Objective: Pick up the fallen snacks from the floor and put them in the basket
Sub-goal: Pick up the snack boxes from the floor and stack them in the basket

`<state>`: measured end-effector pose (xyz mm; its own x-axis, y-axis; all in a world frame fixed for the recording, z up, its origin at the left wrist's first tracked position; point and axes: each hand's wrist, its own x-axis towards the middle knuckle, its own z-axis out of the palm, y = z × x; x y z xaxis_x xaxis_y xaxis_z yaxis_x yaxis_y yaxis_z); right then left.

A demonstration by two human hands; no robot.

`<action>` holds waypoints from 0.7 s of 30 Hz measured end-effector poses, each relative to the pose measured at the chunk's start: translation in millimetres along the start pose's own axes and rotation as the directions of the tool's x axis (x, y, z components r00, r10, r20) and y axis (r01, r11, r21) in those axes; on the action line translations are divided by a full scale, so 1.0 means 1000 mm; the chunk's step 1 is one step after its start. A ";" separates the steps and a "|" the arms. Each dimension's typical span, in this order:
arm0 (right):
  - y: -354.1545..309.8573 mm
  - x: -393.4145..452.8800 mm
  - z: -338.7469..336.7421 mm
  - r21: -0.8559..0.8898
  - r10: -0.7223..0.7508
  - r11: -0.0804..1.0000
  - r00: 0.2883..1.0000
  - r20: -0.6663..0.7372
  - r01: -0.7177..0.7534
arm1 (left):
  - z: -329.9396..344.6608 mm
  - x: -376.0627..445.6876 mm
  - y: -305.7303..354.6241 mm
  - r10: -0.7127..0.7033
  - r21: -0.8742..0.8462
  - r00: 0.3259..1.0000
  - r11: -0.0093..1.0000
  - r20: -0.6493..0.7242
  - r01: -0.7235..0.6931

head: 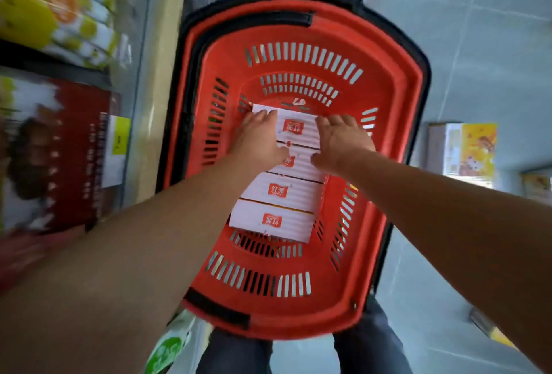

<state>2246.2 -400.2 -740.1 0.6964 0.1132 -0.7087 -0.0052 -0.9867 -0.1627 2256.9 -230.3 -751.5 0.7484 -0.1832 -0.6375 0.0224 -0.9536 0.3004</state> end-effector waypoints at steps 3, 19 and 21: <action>0.006 -0.063 -0.034 -0.001 -0.039 0.999 0.997 -0.061 0.039 | -0.028 -0.057 0.029 -0.013 -0.066 0.999 0.998 -0.049 0.009; -0.002 -0.441 -0.063 0.212 0.214 0.965 0.925 -0.315 -0.152 | -0.098 -0.374 0.135 0.248 0.040 0.952 0.969 -0.181 -0.245; -0.009 -0.474 -0.055 0.226 0.239 0.960 0.906 -0.350 -0.165 | -0.102 -0.403 0.142 0.291 0.064 0.937 0.957 -0.194 -0.284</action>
<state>1955.6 -451.5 -364.6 0.8807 -0.1738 -0.4406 -0.2824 -0.9395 -0.1941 2026.1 -268.1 -380.1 0.8365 -0.4025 -0.3719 -0.2335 -0.8757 0.4226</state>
